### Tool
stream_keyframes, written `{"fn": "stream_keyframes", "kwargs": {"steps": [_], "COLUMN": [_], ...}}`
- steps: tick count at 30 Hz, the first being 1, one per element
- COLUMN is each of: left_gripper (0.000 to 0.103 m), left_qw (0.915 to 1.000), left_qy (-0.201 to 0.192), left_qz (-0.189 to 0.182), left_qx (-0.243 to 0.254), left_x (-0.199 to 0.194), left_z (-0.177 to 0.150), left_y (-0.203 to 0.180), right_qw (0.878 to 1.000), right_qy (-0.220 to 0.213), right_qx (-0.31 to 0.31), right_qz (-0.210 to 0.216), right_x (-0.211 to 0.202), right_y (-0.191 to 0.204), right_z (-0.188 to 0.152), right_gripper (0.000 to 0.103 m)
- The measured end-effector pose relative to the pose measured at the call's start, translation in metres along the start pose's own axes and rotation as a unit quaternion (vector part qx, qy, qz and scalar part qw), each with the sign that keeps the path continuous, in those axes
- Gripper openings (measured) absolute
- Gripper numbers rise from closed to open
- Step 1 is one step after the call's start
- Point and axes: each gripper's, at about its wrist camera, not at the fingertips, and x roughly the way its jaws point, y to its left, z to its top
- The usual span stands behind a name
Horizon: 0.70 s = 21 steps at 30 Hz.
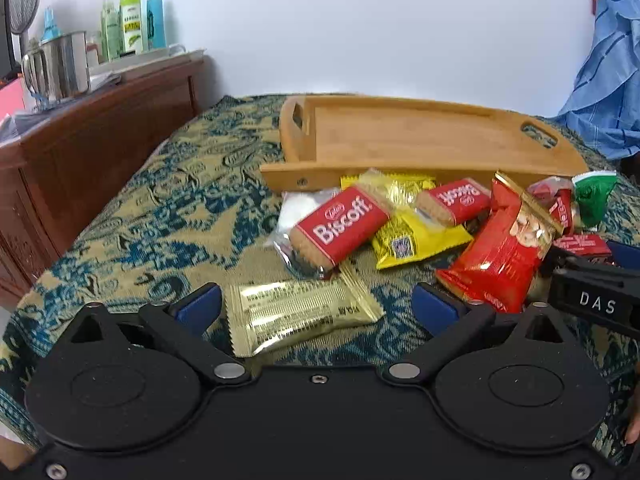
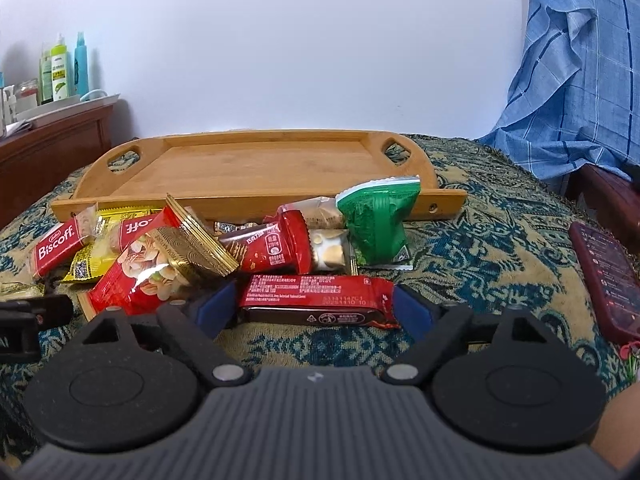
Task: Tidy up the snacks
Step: 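Grasp the gold foil packet with the left tool while the right tool grasps the red chocolate bar, then carry the gold packet and red bar onto the wooden tray with both tools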
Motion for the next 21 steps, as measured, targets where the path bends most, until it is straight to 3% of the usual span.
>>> {"fn": "stream_keyframes", "kwargs": {"steps": [6, 10, 15, 21], "left_gripper": [0.094, 0.078, 0.056, 0.053], "left_qw": [0.9999, 0.9999, 0.9998, 0.9997], "left_qy": [0.001, -0.008, -0.019, -0.023], "left_qz": [0.000, 0.001, -0.010, -0.007], "left_qx": [-0.016, -0.015, -0.005, 0.011], "left_x": [0.001, -0.001, -0.007, -0.017], "left_z": [-0.003, -0.002, -0.001, -0.003], "left_y": [0.001, 0.000, -0.002, -0.008], "right_qw": [1.000, 1.000, 1.000, 1.000], "right_qy": [-0.002, -0.008, -0.014, -0.014], "right_qx": [-0.006, -0.012, -0.017, -0.011], "right_qz": [0.000, 0.003, 0.004, 0.011], "right_x": [0.000, -0.004, -0.011, -0.018], "right_y": [0.003, 0.005, 0.008, 0.005], "right_z": [-0.002, -0.004, -0.007, -0.007], "right_gripper": [0.083, 0.072, 0.067, 0.067]}}
